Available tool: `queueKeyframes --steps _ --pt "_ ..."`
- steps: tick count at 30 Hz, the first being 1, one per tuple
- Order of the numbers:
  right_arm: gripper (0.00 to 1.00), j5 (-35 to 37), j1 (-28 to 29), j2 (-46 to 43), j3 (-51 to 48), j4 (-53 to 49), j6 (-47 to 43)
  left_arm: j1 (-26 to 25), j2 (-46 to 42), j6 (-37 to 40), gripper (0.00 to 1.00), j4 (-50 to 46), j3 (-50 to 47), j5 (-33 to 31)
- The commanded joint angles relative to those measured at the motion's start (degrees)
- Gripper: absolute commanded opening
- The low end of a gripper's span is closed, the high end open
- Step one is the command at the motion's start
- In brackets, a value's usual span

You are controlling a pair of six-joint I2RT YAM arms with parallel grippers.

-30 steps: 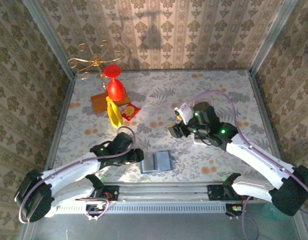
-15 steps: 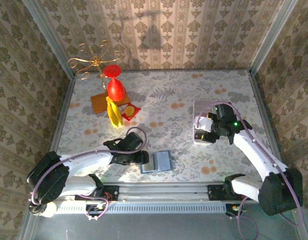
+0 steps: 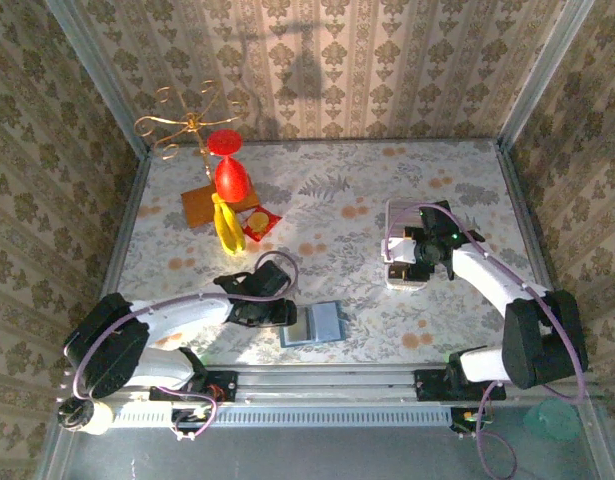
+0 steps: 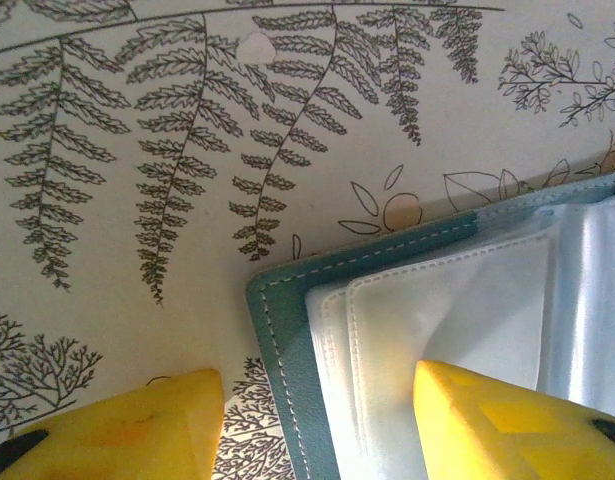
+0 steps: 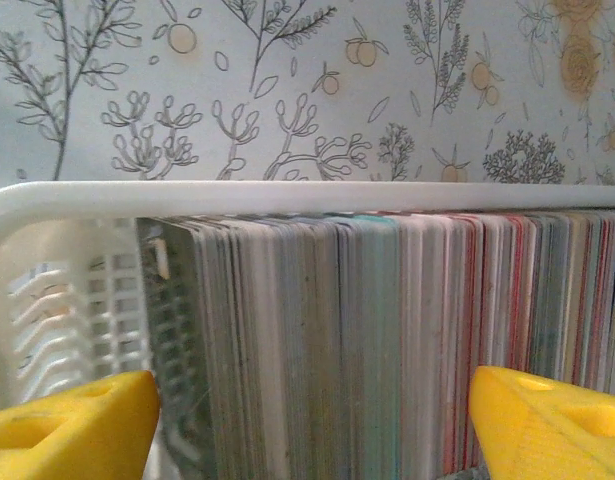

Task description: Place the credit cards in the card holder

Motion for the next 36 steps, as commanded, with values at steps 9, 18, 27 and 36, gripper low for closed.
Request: queueKeyframes --steps 9,18,27,36 --pt "0.78 1.29 1.22 4.16 1.33 1.25 -3.83 -0.20 3.70 1.16 0.46 -0.55 2.34 0.31" --pt "0.49 2.36 1.61 3.02 2.29 -0.10 -3.79 -0.08 4.10 1.42 0.39 -0.49 2.26 0.84" --pt "0.34 3.07 1.85 1.96 2.21 -1.87 -4.29 -0.10 4.17 1.50 0.34 -0.22 1.88 1.28" --pt "0.26 3.56 1.84 -1.60 1.68 -2.88 -4.38 -0.13 4.20 1.68 0.32 -0.13 1.90 1.63"
